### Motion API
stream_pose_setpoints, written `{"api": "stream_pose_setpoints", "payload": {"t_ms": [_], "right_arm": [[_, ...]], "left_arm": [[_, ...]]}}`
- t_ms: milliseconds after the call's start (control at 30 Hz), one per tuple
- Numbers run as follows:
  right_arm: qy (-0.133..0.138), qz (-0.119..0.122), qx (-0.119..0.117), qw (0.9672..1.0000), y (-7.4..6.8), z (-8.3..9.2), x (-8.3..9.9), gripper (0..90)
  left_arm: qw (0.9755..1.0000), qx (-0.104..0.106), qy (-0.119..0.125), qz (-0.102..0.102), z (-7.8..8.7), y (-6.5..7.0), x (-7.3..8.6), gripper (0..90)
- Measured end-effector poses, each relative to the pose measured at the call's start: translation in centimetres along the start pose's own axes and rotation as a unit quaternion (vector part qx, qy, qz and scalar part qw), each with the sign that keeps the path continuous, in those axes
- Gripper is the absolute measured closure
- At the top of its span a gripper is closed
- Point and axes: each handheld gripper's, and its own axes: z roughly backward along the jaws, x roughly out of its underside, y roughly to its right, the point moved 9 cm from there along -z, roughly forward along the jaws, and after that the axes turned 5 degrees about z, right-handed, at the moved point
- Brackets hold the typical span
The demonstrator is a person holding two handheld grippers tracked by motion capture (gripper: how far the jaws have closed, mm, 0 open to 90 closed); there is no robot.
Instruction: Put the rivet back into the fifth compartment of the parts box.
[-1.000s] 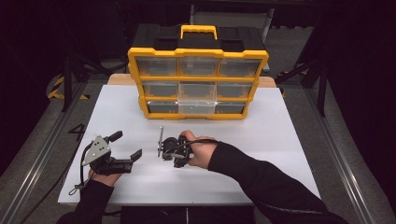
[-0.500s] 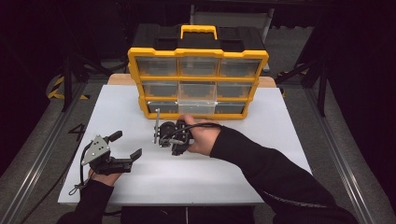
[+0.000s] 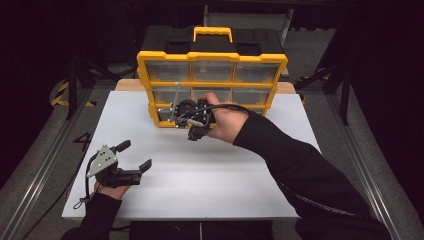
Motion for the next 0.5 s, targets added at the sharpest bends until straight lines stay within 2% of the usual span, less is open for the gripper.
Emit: {"api": "stream_pose_setpoints", "payload": {"t_ms": [133,300,500], "right_arm": [[-0.004,0.003,0.020,0.9998,1.0,1.5,-0.3,82.9],[-0.004,-0.004,0.031,0.9995,2.1,3.0,-0.6,82.9],[-0.011,-0.001,0.040,0.9991,3.0,3.5,-0.5,82.7]], "left_arm": [[1.0000,0.001,0.000,-0.001,-0.1,0.0,0.0,2.8],[1.0000,0.002,0.000,-0.003,-0.2,0.0,0.0,3.2],[1.0000,0.003,-0.001,-0.001,-0.2,0.0,0.0,3.2]]}}
